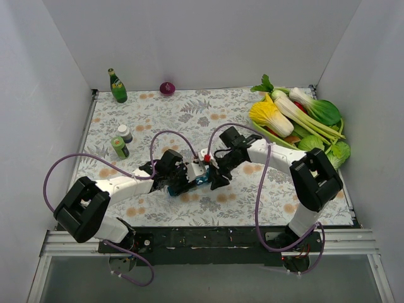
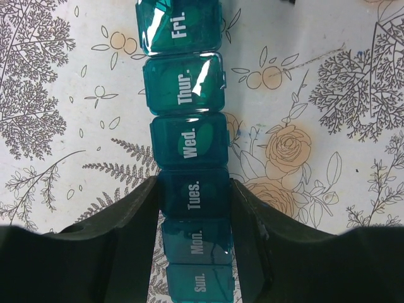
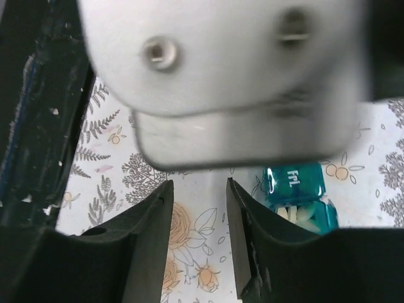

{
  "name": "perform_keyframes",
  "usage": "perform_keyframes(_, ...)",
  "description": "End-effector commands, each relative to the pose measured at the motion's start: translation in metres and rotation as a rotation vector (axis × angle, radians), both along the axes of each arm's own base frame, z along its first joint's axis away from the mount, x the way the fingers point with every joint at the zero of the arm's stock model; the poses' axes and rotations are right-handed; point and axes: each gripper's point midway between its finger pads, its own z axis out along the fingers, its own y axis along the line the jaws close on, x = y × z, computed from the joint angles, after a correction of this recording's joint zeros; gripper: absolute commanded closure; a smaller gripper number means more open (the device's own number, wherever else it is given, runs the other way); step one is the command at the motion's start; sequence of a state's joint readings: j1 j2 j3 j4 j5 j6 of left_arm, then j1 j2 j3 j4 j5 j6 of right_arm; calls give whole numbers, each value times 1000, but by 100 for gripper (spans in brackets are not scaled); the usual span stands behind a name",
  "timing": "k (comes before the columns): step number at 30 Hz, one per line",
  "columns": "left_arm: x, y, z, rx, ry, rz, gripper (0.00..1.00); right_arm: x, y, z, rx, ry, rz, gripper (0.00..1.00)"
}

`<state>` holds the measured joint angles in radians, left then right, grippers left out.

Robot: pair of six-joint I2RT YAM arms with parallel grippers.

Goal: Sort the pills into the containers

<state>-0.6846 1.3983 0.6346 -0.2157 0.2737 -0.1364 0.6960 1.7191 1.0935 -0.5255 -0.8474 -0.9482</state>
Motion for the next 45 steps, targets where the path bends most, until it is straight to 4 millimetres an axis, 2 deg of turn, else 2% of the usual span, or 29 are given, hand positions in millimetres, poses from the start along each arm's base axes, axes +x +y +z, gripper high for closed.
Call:
perform_keyframes(1, -14, 10, -10, 41, 33, -20, 80, 17, 2, 47, 55, 80, -100, 56)
perform_keyframes(3, -14, 10, -10, 40, 34, -21, 80, 37, 4, 59, 82, 101, -171, 64)
perform_keyframes(7, -14, 10, -10, 40, 34, -21, 80, 66, 5, 59, 79, 121, -278, 78)
perform_keyframes(11, -14, 9, -9, 39, 33, -24, 80, 97, 8, 41, 20, 112, -424, 98)
perform_keyframes(16, -14, 9, -9, 39, 31, -25, 80, 110, 12, 28, -36, 129, -465, 99)
perform_keyframes(19, -14, 10, -10, 44, 39, -17, 80, 103, 8, 16, -69, 150, -452, 99)
perform_keyframes(26, -12, 9, -12, 50, 47, -9, 80, 68, -4, -3, -110, 167, -390, 99)
perform_keyframes(33, -14, 10, -17, 55, 80, 21, 80, 53, -12, -16, -154, 173, -377, 99)
perform_keyframes(41, -17, 8, -18, 47, 102, 24, 81, 66, -19, -40, -261, 141, -473, 99)
perform_keyframes(45, -18, 8, -18, 44, 104, 23, 82, 67, -13, -33, -241, 142, -457, 99)
